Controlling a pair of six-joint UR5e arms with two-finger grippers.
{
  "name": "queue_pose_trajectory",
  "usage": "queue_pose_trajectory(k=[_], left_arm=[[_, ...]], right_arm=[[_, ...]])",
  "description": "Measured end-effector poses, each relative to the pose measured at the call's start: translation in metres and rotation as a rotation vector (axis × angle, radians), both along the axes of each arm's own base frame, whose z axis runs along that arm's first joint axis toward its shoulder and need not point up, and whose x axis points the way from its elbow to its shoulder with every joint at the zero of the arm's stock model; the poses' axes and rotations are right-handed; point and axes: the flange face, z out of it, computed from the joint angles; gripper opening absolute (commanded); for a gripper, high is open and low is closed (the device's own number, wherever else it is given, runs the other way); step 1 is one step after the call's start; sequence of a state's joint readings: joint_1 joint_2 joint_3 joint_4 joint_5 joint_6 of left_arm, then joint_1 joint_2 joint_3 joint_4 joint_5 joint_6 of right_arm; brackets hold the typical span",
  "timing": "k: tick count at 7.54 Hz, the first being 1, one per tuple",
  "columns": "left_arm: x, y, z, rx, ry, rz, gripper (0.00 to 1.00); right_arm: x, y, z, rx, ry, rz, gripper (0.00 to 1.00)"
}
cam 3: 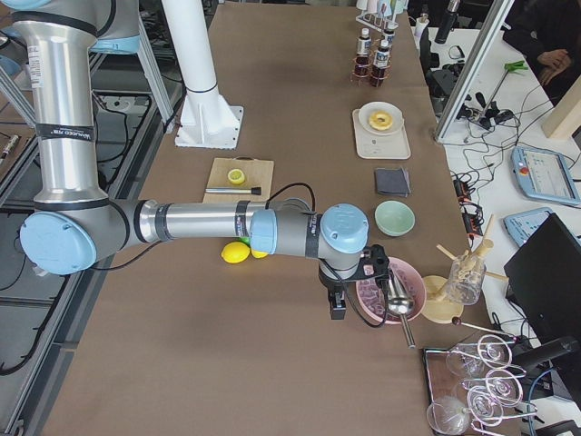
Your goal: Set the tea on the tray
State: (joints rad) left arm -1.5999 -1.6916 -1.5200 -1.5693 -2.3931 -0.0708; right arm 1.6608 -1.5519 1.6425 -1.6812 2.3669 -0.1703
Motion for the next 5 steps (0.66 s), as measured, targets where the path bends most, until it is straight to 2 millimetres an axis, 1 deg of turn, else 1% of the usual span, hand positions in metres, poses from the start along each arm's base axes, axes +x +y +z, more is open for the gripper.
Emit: queue_pose_trajectory(k=[5], left_arm=[[0.0002,0.0045,0.0077,-0.012,0.002,0.001,0.97]], right_arm=[[0.0002,-0.0001,-0.0045,0.008,0.001,0.002,1.0]])
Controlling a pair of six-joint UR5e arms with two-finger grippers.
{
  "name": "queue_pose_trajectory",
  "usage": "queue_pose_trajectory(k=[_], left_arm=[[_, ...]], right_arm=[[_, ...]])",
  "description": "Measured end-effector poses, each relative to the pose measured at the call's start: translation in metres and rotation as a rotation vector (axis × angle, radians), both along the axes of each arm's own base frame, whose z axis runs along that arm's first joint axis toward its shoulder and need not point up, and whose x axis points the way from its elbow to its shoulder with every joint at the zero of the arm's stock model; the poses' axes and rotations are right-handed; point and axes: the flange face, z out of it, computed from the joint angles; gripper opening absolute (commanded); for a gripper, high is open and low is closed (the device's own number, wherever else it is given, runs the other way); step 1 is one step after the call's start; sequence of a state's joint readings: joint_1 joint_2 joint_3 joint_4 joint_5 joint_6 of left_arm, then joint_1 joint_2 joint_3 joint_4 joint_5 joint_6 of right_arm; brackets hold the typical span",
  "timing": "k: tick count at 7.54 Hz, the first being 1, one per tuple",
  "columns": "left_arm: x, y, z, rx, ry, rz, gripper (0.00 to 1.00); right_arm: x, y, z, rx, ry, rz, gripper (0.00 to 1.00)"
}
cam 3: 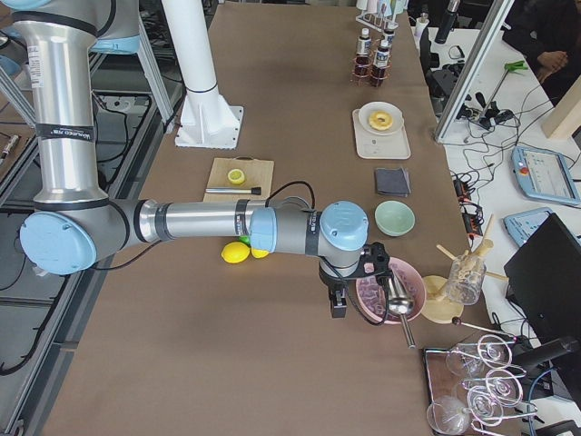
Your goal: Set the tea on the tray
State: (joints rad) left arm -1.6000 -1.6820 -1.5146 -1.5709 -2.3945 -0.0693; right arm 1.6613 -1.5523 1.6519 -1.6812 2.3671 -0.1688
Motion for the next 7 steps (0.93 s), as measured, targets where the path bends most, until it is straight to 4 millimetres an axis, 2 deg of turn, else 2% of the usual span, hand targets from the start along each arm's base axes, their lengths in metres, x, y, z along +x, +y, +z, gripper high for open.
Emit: queue_pose_trajectory(k=[2,3,4,5,7], left_arm=[[0.0,0.002,-0.002,0.01,0.0,0.001,0.97],[0.001,0.0,-0.016,0.042,-0.002,0.001,0.97],[0.004,-0.001,-0.043,0.088,-0.003,0.0,0.97],[0.016,-0.001,-0.078,0.142,0.0,0.005,0.97],[0.049,-0.001,-0.146,0.256,0.019,0.047,0.97]], right_arm=[[0.0,0.0,-0.001,0.001,0.0,0.0,1.0],[0.0,0.0,-0.001,0.003,0.0,0.0,1.0],[0.0,0.001,-0.001,0.003,0.0,0.0,1.0],[0.0,0.002,0.0,0.001,0.0,0.0,1.0],[0.0,0.004,0.001,-0.001,0.002,0.0,1.0]])
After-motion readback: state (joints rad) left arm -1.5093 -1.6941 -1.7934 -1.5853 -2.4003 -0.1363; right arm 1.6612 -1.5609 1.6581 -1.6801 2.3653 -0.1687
